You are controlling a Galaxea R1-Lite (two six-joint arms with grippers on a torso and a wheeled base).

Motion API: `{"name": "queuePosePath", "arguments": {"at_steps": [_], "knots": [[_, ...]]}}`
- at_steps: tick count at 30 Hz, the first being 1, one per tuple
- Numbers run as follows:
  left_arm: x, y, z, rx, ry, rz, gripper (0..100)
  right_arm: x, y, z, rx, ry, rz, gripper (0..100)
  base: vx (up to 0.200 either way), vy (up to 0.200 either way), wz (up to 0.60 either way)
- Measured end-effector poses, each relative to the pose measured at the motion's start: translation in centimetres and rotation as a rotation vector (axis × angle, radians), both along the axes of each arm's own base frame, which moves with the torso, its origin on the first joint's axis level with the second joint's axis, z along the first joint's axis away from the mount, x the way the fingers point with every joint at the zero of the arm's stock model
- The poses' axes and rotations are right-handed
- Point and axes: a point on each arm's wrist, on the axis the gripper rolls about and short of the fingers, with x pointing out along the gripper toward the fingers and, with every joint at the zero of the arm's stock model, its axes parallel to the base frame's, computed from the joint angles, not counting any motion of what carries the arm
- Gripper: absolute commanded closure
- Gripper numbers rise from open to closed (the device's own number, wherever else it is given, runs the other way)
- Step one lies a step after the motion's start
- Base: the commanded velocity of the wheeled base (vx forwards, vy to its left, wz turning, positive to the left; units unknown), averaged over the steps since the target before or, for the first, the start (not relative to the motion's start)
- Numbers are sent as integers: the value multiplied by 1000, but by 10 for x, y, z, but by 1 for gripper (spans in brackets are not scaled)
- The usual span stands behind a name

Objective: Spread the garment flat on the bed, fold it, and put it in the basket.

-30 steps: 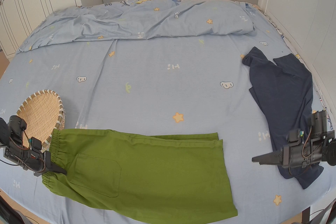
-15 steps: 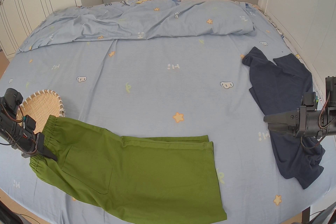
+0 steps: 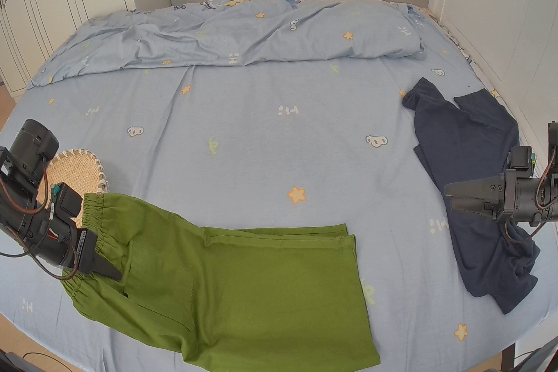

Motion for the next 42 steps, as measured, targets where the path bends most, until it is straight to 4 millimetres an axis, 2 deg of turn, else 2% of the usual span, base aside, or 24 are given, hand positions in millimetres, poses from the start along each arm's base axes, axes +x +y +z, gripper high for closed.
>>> {"name": "queuePosePath", "arguments": {"at_steps": [9,14,20,33,42], "knots": [[-28,-43,20,-9,-49,-154,100,0,0,1,0,-4,-2,0,0,0,0],[-35,-70,25,34,-84,-215,100,0,0,1,-1,-5,-2,0,0,0,0],[-27,-97,27,26,-179,-266,100,0,0,1,-1,-4,-3,0,0,0,0],[-17,-149,28,-7,-226,-407,100,0,2,-2,-2,6,6,0,0,0,0],[-7,-184,9,-16,-232,-471,100,1,2,-2,-2,8,4,0,0,0,0]]}}
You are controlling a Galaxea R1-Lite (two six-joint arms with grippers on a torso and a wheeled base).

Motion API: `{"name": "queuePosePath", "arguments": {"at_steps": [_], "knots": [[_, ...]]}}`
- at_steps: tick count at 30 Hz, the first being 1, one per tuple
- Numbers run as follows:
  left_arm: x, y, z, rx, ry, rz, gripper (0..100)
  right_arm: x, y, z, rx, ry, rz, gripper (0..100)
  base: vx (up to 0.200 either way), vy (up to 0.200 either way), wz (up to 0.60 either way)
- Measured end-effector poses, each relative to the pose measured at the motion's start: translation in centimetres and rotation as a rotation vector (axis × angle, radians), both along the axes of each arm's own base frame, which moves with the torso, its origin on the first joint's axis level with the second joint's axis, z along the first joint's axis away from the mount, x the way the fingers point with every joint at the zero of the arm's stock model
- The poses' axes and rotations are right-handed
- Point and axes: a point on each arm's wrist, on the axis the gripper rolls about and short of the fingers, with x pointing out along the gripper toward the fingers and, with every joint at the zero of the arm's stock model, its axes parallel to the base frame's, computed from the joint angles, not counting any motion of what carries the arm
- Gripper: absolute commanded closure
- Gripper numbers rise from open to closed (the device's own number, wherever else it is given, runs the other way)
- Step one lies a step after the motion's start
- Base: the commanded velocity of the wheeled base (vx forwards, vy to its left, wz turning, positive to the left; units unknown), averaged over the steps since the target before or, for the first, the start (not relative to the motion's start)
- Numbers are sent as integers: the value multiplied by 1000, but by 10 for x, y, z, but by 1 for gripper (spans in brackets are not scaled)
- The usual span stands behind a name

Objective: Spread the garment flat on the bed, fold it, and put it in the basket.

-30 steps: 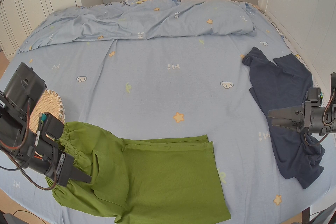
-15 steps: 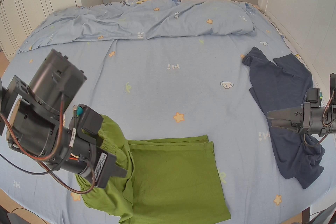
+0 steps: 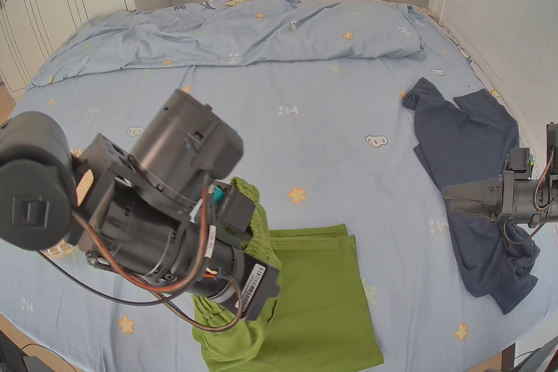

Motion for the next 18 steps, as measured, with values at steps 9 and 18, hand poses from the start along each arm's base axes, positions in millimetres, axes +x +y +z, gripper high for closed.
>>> {"name": "queuePosePath", "arguments": {"at_steps": [9,18], "knots": [[0,-26,-18,-13,-11,-57,100,1,-1,0,0,0,-3,0,0,0,0],[-4,-38,-35,25,20,-92,100,1,-2,0,0,-1,-7,0,0,0,0]]}}
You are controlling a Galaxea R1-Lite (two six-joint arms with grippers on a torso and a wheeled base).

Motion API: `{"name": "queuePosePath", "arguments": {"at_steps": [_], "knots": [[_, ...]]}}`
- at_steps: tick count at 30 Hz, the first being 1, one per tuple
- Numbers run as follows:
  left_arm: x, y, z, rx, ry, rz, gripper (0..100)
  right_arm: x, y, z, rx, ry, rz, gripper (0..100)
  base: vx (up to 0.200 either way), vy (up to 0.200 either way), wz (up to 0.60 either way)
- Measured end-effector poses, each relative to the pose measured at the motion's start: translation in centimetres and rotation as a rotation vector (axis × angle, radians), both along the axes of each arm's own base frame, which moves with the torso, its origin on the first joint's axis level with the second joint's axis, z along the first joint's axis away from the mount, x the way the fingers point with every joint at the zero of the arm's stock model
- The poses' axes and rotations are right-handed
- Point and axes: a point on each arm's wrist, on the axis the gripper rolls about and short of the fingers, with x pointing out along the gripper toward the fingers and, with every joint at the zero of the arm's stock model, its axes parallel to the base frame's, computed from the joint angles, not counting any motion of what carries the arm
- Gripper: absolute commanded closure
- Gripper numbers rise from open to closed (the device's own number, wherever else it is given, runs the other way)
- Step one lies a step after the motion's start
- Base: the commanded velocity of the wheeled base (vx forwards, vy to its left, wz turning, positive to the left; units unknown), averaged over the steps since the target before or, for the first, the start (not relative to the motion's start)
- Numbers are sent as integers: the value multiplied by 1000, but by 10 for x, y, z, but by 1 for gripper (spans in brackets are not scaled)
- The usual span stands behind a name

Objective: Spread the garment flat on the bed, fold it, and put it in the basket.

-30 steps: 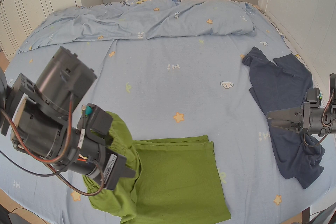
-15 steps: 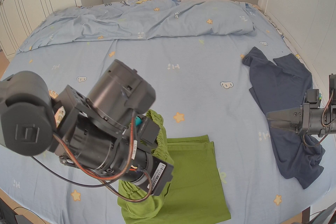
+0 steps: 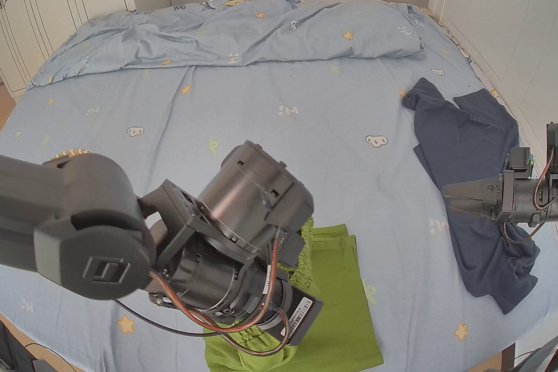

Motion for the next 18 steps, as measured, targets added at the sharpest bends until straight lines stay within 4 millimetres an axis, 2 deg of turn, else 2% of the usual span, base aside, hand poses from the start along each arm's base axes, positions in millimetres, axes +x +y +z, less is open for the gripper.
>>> {"name": "queuePosePath", "arguments": {"at_steps": [8,14,15,18], "knots": [[1,-15,-14,0,2,-24,100,3,0,-3,-2,11,0,0,0,0,0],[1,-18,-21,14,15,-28,100,3,0,-4,-2,14,0,0,0,0,0],[2,-19,-22,15,16,-28,0,3,0,-4,-2,16,-1,0,0,0,0],[3,-21,-26,23,23,-25,0,3,0,-4,-2,16,0,0,0,0,0]]}}
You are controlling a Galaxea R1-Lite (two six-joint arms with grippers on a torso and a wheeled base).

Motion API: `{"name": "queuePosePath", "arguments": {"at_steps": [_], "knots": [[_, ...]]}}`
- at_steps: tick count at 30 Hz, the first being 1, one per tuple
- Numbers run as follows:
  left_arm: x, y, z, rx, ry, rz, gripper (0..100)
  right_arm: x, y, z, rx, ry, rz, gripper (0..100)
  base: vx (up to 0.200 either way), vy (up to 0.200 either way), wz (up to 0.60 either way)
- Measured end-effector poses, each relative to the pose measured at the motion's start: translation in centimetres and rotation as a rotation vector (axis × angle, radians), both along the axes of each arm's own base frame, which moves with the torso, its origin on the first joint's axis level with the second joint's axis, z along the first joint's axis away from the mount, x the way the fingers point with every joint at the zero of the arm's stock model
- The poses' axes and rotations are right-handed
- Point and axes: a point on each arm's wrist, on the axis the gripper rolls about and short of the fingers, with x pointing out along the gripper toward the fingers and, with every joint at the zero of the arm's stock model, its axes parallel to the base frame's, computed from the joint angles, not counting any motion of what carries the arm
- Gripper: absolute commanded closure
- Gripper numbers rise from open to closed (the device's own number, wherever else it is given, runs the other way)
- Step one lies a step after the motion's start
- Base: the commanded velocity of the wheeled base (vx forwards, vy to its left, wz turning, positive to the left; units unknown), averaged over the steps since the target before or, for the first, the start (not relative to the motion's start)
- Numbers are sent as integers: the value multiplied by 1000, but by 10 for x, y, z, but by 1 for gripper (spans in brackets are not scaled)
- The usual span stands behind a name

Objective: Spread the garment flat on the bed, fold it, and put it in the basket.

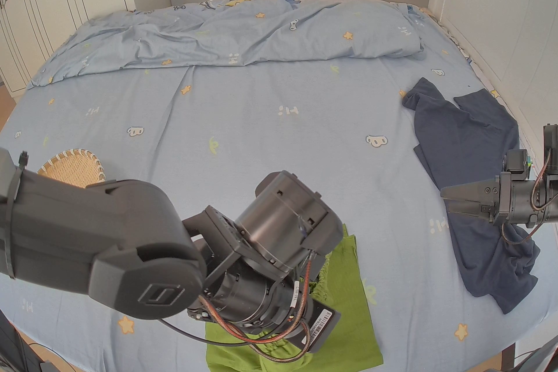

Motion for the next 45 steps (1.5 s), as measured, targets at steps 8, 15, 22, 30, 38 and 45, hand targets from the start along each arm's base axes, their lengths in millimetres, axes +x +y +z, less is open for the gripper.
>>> {"name": "queuePosePath", "arguments": {"at_steps": [8,15,22,30,38,45], "knots": [[4,-6,-2,-34,-15,11,0,0,0,0,0,1,0,0,0,0,0],[7,-15,2,-146,-11,91,0,0,0,0,0,0,0,0,0,0,0],[21,-13,7,-228,3,186,0,0,0,0,0,0,-1,0,0,0,0],[40,-26,-4,-278,53,247,0,-1,0,1,2,-1,2,0,0,0,0],[55,-35,-5,-356,181,226,0,-2,2,1,2,0,10,0,0,0,0],[85,-38,8,-406,255,264,0,-5,7,-2,-1,10,37,0,0,0,0]]}}
